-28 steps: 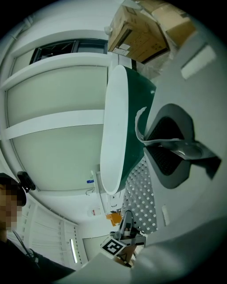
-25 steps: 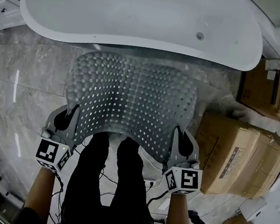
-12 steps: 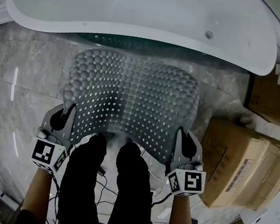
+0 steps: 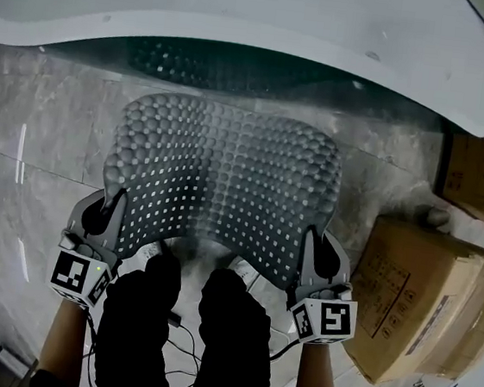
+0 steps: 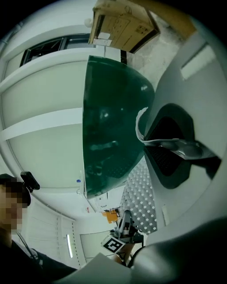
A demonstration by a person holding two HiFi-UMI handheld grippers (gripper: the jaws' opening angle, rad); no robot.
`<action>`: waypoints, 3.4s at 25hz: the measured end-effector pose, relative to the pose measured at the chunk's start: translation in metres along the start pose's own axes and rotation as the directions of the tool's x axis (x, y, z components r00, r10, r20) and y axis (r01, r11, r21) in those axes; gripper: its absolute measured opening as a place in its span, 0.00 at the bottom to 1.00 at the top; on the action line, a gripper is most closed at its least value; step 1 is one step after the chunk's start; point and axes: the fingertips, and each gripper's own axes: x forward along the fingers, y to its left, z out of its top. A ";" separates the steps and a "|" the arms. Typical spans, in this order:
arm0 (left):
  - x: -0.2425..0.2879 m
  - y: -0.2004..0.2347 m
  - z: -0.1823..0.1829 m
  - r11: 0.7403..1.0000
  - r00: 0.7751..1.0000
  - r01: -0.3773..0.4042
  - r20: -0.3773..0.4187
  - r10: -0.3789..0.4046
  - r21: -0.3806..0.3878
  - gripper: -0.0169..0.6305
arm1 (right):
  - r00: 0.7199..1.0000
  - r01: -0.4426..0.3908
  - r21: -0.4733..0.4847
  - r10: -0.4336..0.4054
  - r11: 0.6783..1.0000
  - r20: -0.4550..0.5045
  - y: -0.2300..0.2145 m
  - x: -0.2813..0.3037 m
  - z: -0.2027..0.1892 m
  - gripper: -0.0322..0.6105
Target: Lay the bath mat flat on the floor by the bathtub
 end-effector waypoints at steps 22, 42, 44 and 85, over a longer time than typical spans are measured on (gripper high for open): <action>0.016 0.020 -0.036 0.993 0.992 -0.012 0.130 -0.004 0.118 0.05 | 0.996 -0.031 -0.027 0.033 0.999 0.077 -0.011 0.024 -0.047 0.14; 0.063 0.071 -0.116 0.983 0.993 -0.085 0.091 0.071 0.161 0.06 | 0.997 0.032 -0.063 -0.027 0.998 0.075 -0.071 0.059 -0.134 0.15; 0.070 0.081 -0.124 0.986 0.994 -0.086 0.074 0.076 0.143 0.06 | 0.997 0.053 -0.054 -0.050 0.997 0.065 -0.078 0.063 -0.142 0.15; 0.135 0.175 -0.231 0.981 0.974 -0.196 -0.109 0.196 0.010 0.10 | 0.951 0.299 0.038 -0.295 0.953 -0.093 -0.152 0.095 -0.238 0.26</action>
